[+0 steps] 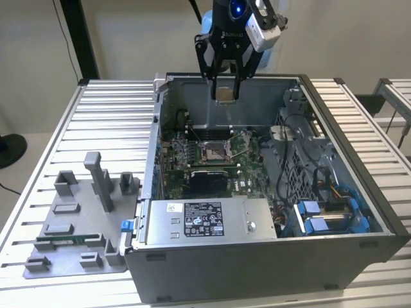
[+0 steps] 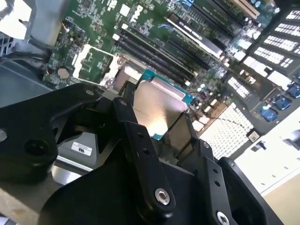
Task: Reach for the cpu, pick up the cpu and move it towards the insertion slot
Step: 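Pick up the cpu and move it towards the insertion slot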
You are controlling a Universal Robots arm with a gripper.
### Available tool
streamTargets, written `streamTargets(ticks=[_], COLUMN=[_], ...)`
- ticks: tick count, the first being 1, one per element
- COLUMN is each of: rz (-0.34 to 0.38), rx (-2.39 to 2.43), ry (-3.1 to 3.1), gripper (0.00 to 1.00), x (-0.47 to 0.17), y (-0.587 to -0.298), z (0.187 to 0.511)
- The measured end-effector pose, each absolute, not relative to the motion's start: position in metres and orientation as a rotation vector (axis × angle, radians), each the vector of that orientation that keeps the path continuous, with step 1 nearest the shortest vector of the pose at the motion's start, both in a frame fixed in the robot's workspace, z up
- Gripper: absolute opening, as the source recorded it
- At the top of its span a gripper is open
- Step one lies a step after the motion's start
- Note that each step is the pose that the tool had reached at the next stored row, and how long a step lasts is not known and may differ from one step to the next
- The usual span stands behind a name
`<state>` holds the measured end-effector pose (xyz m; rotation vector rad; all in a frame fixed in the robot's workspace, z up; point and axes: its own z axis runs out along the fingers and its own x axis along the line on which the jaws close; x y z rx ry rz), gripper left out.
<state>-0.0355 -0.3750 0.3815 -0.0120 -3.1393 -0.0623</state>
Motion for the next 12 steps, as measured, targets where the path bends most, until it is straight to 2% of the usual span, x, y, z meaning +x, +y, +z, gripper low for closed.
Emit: streamTargets(ticks=[12], rz=[-0.062], rx=[-0.012], ry=[-3.137], gripper=[0.00], x=[-0.035], y=[-0.334], z=[0.364])
